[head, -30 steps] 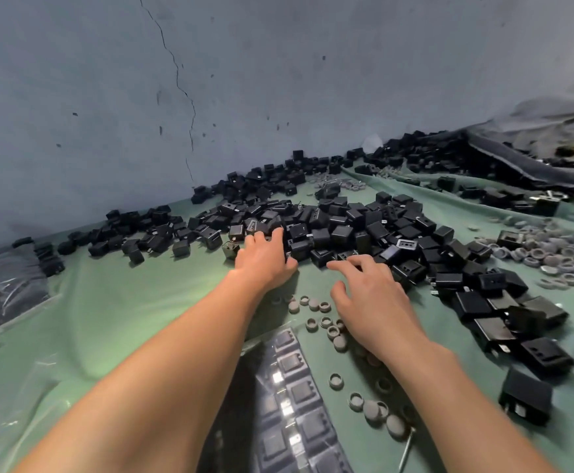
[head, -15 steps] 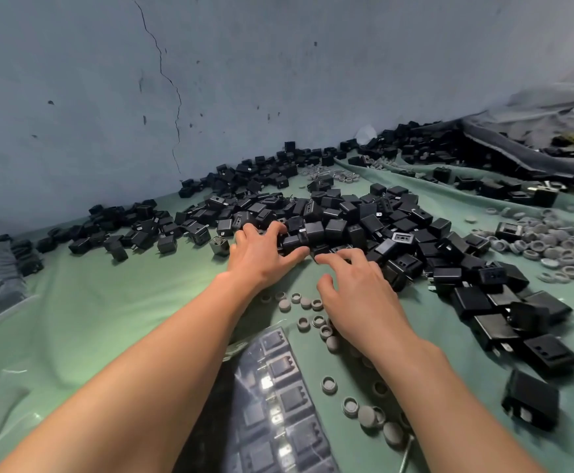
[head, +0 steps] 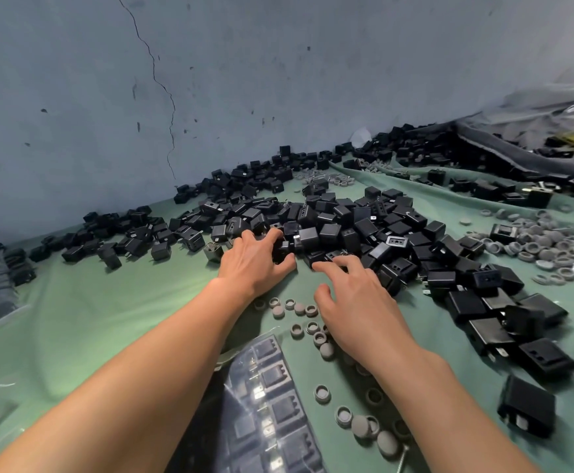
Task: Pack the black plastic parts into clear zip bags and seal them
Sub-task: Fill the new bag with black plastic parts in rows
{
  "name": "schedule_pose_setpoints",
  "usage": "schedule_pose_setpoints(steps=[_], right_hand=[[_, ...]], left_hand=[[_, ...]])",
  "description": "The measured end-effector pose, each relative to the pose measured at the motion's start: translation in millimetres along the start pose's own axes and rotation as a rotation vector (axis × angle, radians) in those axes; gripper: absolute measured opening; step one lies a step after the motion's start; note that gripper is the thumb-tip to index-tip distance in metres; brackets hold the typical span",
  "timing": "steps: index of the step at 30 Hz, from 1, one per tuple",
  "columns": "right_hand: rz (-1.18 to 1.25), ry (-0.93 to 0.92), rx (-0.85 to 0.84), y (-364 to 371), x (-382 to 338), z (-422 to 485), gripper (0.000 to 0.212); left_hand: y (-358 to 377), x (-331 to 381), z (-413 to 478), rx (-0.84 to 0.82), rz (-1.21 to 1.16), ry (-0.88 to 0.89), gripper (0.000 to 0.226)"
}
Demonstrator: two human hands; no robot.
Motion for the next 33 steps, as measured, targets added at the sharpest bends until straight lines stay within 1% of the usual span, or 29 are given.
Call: schedule_pose_setpoints(steps=[3, 5, 7, 9, 11, 12, 14, 15, 17, 19, 21, 23, 26, 28, 30, 33], right_hand=[[0.007, -0.008, -0.003, -2, -1, -3, 0.045], [0.017, -0.013, 0.002, -4, -2, -4, 0.045], [0.05, -0.015, 0.008, -5, -4, -3, 0.044], [0.105, -0.013, 0.01, -7, -7, -2, 0.045], [0.175, -0.001, 0.015, -9, -11, -3, 0.044], [0.22, 0.007, 0.018, -11, -13, -4, 0.044], [0.342, 0.025, 0.02, -14, -17, -6, 0.042], [0.424, 0.042, 0.019, -14, -19, -7, 0.041], [0.61, 0.108, 0.021, -15, -24, -9, 0.04], [0.787, 0.193, 0.029, -16, -29, -13, 0.04], [0.922, 0.25, 0.034, -15, -39, -16, 0.039], [1.013, 0.264, 0.014, -14, -53, -19, 0.038], [1.112, 0.278, -0.028, -5, -71, -27, 0.035], [1.159, 0.291, -0.058, 2, -80, -35, 0.031], [1.208, 0.294, -0.09, 7, -84, -41, 0.033], [1.319, 0.345, -0.102, 11, -82, -49, 0.044]], left_hand=[[-3, -1, 0, -0.06, 0.005, -0.001, 0.064], [-10, -3, -2, -0.057, -0.014, -0.015, 0.061], [-18, -10, -6, -0.012, -0.122, -0.086, 0.052], [-26, -23, -9, 0.047, -0.289, -0.193, 0.043], [-33, -35, -11, 0.076, -0.529, -0.292, 0.038], [-35, -41, -13, 0.073, -0.728, -0.355, 0.037], [-35, -50, -22, 0.007, -1.157, -0.521, 0.036], [-35, -52, -29, -0.043, -1.312, -0.595, 0.037], [-37, -53, -46, -0.123, -1.525, -0.686, 0.042], [-42, -50, -59, -0.173, -1.675, -0.685, 0.044], [-51, -47, -70, -0.21, -1.755, -0.65, 0.041], [-60, -43, -81, -0.228, -1.758, -0.647, 0.04], [-70, -40, -95, -0.207, -1.762, -0.665, 0.041], [-76, -36, -101, -0.187, -1.82, -0.647, 0.042], [-79, -30, -106, -0.176, -1.91, -0.618, 0.04], [-80, -19, -116, -0.174, -2.003, -0.631, 0.037]])
Point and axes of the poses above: each hand's wrist, its own z-axis towards the middle knuckle, its own y-axis out of the palm, x = y × z, the point moved 7 cm from there along z, towards the middle knuckle, and after that the axes turned 1 degree about x, right-handed, at the moved point
